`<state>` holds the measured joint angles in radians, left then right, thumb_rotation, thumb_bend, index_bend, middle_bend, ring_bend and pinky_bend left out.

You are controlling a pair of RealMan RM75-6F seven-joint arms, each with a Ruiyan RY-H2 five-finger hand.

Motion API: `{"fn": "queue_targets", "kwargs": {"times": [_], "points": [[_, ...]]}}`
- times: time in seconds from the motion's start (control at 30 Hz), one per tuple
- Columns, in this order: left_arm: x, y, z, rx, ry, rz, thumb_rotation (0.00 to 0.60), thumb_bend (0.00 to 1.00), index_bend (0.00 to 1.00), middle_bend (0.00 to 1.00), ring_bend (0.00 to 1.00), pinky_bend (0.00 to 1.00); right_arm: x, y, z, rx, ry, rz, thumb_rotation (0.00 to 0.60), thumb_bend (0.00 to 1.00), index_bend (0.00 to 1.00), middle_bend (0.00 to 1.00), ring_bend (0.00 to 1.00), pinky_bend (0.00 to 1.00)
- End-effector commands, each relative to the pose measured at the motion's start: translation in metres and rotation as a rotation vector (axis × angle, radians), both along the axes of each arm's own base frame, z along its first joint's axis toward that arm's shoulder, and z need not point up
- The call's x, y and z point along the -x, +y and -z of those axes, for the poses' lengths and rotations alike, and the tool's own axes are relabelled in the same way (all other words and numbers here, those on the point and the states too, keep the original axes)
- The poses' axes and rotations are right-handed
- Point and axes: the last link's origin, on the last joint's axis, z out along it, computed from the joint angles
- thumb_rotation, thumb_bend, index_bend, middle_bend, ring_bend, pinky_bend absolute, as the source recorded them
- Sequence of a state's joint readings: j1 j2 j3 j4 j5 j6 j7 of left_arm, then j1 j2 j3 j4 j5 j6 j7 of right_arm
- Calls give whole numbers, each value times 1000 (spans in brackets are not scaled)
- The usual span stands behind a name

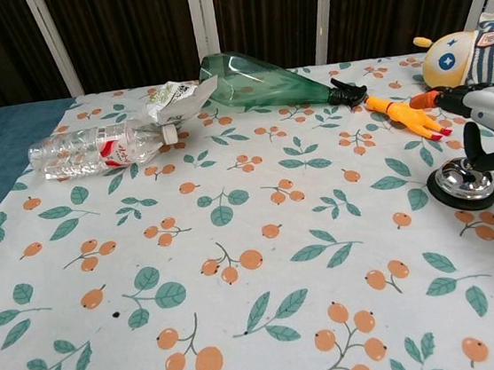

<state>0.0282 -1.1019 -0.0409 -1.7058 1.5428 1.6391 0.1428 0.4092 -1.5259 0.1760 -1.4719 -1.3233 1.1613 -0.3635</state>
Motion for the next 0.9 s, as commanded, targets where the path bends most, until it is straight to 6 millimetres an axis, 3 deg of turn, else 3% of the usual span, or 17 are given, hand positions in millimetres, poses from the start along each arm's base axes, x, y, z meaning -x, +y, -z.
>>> {"fn": "queue_targets", "kwargs": {"times": [0.03, 0.33, 0.9], "points": [[0, 1, 0, -1, 3, -2, 600, 404, 47, 0, 28, 165, 6, -4, 7, -1, -12, 4, 600, 1000, 92, 0, 0, 0], [-1, 3, 5, 9, 17, -8, 600, 405, 47, 0, 28, 165, 24, -4, 21, -40, -27, 39, 600, 1000, 93, 0, 0, 0], [-2, 4, 9, 23, 25, -13, 600, 404, 48, 0, 28, 165, 38, -7, 38, -73, -33, 64, 600, 1000, 95, 0, 0, 0]]}}
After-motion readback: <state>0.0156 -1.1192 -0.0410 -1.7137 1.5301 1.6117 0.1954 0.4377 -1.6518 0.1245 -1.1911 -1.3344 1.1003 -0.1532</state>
